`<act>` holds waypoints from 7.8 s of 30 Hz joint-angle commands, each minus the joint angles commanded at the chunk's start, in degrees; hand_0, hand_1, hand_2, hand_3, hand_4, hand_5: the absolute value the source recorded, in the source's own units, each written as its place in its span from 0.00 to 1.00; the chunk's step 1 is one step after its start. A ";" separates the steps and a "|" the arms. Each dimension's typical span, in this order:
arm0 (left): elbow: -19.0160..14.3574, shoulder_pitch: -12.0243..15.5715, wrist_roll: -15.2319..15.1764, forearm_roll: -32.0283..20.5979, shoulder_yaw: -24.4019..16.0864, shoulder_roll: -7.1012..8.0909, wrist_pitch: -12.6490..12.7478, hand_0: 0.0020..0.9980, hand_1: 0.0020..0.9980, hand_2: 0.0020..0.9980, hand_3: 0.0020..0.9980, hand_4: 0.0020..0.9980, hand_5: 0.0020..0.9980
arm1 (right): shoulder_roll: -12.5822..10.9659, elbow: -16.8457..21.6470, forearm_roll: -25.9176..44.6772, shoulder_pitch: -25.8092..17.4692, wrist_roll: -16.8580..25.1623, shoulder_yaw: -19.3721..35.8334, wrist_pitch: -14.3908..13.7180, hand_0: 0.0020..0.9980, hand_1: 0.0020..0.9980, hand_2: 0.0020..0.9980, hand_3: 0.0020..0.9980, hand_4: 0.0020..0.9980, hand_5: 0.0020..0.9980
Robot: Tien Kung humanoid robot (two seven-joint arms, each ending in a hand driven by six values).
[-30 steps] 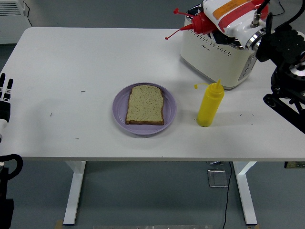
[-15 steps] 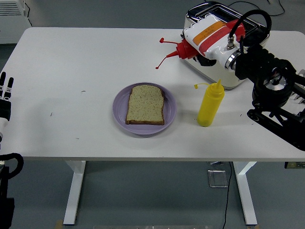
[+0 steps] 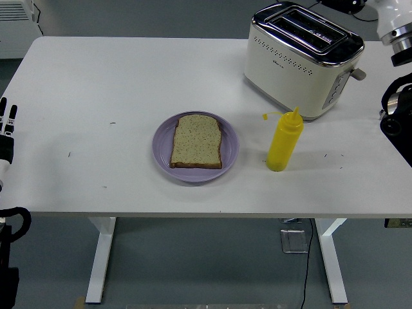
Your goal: Pick up the cup,pour liquid into bread,place the cup on the desk
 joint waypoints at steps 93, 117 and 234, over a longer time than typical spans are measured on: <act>0.29 -0.16 0.14 -0.03 0.73 0.03 0.08 0.79 0.74 0.73 0.69 0.51 1.00 | 5.62 -25.39 69.39 -22.68 43.70 -19.08 -11.15 0.69 0.63 0.65 0.83 0.73 0.27; 0.27 -0.23 0.12 -0.01 0.86 0.11 0.11 0.78 0.74 0.73 0.69 0.51 1.00 | 3.97 -21.04 62.36 -28.15 37.31 -13.00 -7.57 0.92 0.87 0.99 1.00 0.81 0.25; -0.53 -0.65 0.33 0.65 1.95 0.54 -0.31 0.79 0.74 0.74 0.69 0.51 1.00 | 7.65 -5.19 105.56 -45.92 25.84 29.90 20.84 0.79 0.72 0.73 0.76 0.64 0.70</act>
